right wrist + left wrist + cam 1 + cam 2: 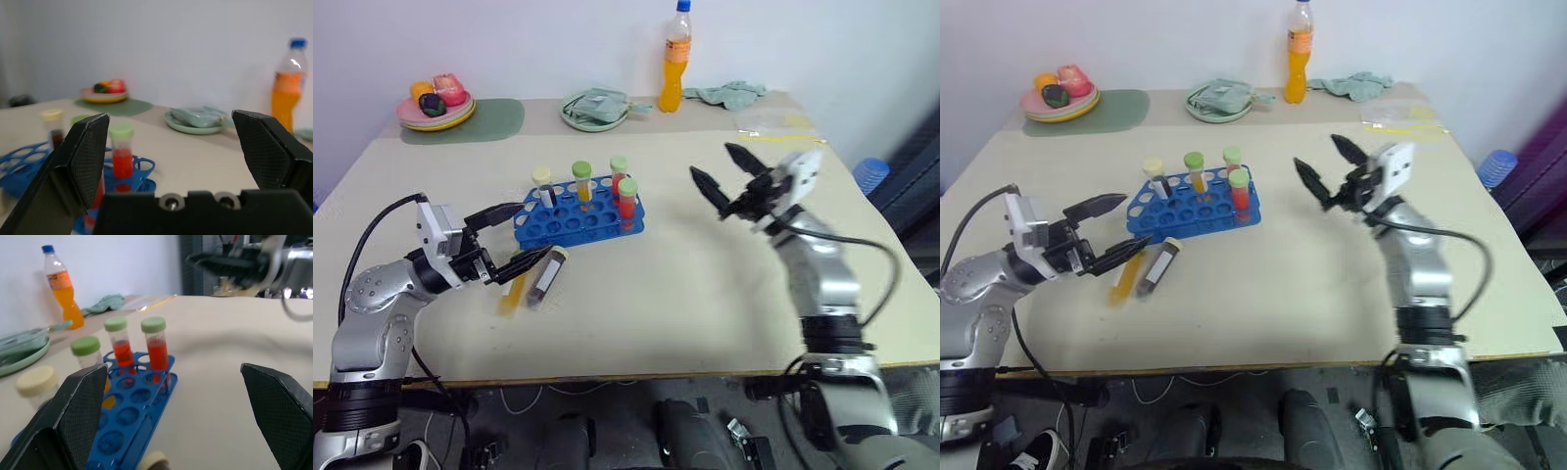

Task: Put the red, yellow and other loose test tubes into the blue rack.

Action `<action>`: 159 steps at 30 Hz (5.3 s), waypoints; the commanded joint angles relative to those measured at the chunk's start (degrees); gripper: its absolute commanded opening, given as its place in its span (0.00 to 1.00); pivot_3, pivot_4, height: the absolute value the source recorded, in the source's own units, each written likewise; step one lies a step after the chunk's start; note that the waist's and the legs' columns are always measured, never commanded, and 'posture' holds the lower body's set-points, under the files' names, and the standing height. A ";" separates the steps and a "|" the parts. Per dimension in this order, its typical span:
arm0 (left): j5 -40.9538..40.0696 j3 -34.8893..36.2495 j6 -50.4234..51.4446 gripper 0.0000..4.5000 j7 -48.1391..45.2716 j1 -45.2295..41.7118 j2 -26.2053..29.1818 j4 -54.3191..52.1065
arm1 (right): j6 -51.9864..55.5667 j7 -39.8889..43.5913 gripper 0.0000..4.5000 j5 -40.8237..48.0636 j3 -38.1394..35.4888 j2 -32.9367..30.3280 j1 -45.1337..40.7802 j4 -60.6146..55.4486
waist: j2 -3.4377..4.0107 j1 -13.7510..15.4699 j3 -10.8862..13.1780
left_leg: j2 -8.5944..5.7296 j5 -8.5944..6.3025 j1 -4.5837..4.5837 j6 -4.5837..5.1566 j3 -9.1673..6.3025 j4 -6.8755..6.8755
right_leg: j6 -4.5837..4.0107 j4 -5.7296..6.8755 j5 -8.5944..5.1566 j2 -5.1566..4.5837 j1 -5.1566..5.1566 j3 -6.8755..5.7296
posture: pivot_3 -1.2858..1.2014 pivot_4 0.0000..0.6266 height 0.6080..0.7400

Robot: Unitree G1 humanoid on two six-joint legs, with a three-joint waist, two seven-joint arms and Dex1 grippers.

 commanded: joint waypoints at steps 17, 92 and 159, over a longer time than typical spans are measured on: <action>-1.10 3.97 2.74 1.00 1.28 3.60 3.56 -4.51 | 9.53 23.66 0.98 12.16 0.21 -13.75 9.57 -15.77 | -0.11 0.37 -0.02 | 0.06 0.00 -0.01 0.00 0.01 0.05 | -0.06 -0.02 -0.05 0.07 0.02 -0.03 | 0.52 0.24 1.00; 5.10 -9.41 79.06 1.00 28.05 -23.98 17.06 10.33 | 5.29 20.57 0.98 6.97 3.39 -9.83 11.80 -15.22 | -0.46 0.43 0.00 | -0.05 0.08 -0.04 -0.14 -0.14 0.08 | 0.00 0.10 -0.03 0.01 0.01 -0.12 | 0.52 0.24 1.00; 10.93 1.51 15.92 0.17 27.49 -14.89 -3.31 -2.08 | 4.14 23.67 1.00 6.83 4.16 -10.44 12.50 -14.24 | -0.46 2.19 -0.04 | -0.04 0.08 -0.16 -0.14 -0.11 0.49 | 0.00 0.20 0.00 -0.08 0.04 -0.13 | 0.52 0.24 1.00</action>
